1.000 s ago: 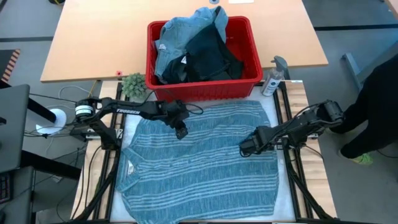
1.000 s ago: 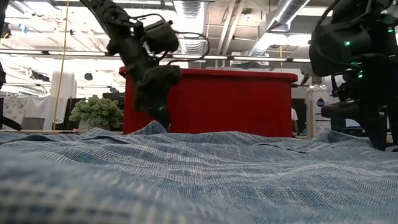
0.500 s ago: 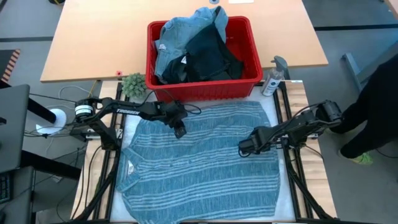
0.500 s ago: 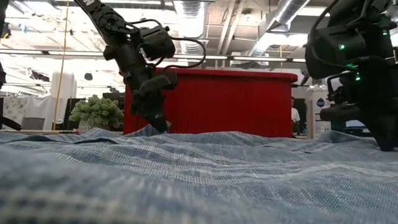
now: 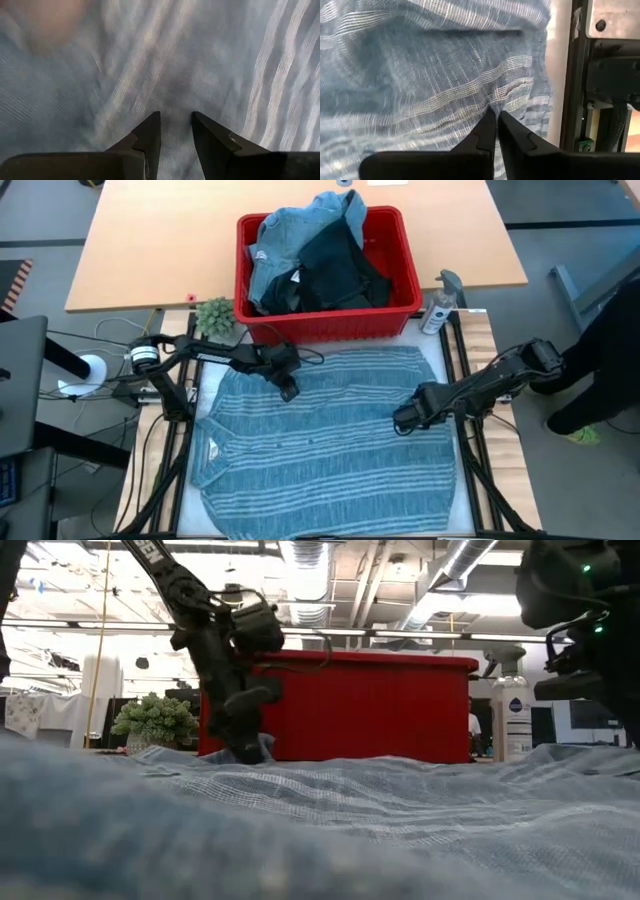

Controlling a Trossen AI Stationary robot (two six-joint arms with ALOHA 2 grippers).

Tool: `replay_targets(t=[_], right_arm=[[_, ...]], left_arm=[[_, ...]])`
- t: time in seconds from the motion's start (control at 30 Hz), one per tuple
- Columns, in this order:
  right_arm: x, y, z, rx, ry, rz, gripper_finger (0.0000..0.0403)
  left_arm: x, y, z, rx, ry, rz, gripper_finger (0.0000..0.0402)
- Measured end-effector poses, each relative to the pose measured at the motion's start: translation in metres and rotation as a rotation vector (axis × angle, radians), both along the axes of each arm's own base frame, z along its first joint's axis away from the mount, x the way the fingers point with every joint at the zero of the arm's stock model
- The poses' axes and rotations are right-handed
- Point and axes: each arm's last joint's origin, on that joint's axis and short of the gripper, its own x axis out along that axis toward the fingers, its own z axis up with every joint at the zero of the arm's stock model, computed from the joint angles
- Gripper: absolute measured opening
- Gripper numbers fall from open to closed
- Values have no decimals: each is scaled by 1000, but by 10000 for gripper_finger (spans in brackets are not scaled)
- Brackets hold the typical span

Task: Fold Laundry from Bin
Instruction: Fold the blue polo shirt

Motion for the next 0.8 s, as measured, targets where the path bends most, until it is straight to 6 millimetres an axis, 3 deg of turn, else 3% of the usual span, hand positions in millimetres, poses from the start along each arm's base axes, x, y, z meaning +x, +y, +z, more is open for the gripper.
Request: replay_targets(t=[0.2,0.53,0.8], right_arm=[[2,11,0,46,-53,46,51],[-12,31,1,94,25,-13,55],[-14,34,1,79,20,-15,101]], left_arm=[[9,2,-17,-40,-9,-4,100],[3,7,-17,-23,37,38,92],[-2,9,-17,11,77,53,89]])
